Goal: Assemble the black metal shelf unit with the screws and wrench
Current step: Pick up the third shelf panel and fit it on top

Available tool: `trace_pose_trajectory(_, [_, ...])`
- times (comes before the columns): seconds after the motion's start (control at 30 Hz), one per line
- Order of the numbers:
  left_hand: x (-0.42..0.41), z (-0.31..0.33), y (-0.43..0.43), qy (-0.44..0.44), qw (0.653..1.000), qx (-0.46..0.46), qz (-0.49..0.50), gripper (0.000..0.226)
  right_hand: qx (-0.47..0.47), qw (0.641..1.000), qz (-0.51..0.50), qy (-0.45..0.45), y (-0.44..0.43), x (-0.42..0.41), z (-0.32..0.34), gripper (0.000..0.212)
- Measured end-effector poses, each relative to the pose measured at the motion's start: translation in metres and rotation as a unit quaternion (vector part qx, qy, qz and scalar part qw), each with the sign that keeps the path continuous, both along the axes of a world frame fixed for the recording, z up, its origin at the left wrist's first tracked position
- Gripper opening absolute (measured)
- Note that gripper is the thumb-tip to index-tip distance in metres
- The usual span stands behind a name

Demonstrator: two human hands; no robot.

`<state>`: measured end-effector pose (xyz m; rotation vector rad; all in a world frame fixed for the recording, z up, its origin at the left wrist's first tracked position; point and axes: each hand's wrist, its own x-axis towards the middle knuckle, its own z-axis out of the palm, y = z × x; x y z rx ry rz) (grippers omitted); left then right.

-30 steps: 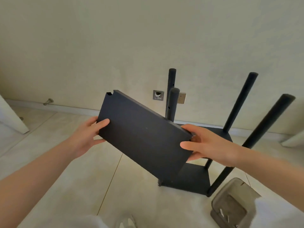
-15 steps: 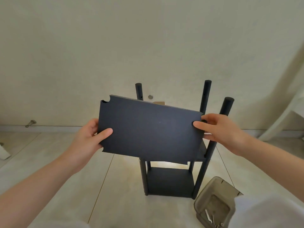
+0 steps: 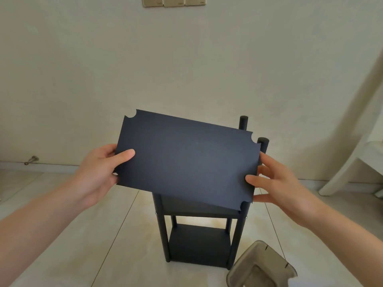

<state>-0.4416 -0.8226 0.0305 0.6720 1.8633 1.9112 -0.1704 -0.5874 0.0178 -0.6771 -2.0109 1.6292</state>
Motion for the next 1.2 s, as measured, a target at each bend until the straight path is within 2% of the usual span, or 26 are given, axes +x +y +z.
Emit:
trace_pose_trajectory(0.2, [-0.011,0.023,0.018,0.119,0.992,-0.030,0.039,0.012,0.091,0.994,-0.051,0.045,0.014,-0.011,0.028,0.027])
trace_pose_trajectory(0.3, [-0.017,0.030,0.029,0.138,0.989,-0.037,0.050,0.010,0.075,0.994,-0.061,0.058,0.029,-0.016,0.045,0.018])
trace_pose_trajectory(0.37, [-0.022,0.032,0.037,0.120,0.990,-0.045,0.052,0.015,0.061,0.994,-0.070,0.057,0.040,-0.021,0.055,0.017])
trace_pose_trajectory(0.47, [-0.028,0.034,0.052,0.072,0.995,-0.055,0.039,0.018,0.088,0.991,-0.087,0.042,0.055,-0.032,0.062,0.023])
trace_pose_trajectory(0.73, [-0.042,0.034,0.077,0.007,0.999,-0.030,0.025,0.022,0.145,0.978,-0.148,-0.035,0.079,-0.056,0.072,0.046])
trace_pose_trajectory(0.87, [-0.046,0.035,0.081,-0.018,0.999,-0.034,0.018,0.020,0.100,0.981,-0.156,-0.057,0.092,-0.066,0.066,0.048])
trace_pose_trajectory(0.97, [-0.046,0.035,0.083,-0.051,0.998,-0.042,0.008,0.022,0.049,0.984,-0.156,-0.065,0.095,-0.068,0.059,0.035])
trace_pose_trajectory(1.1, [-0.041,0.028,0.081,-0.105,0.993,-0.041,-0.048,0.024,-0.032,0.987,-0.156,-0.031,0.098,-0.063,0.055,0.024])
trace_pose_trajectory(1.2, [-0.038,0.024,0.081,-0.139,0.987,-0.007,-0.083,0.022,-0.046,0.987,-0.151,-0.030,0.102,-0.062,0.053,0.025])
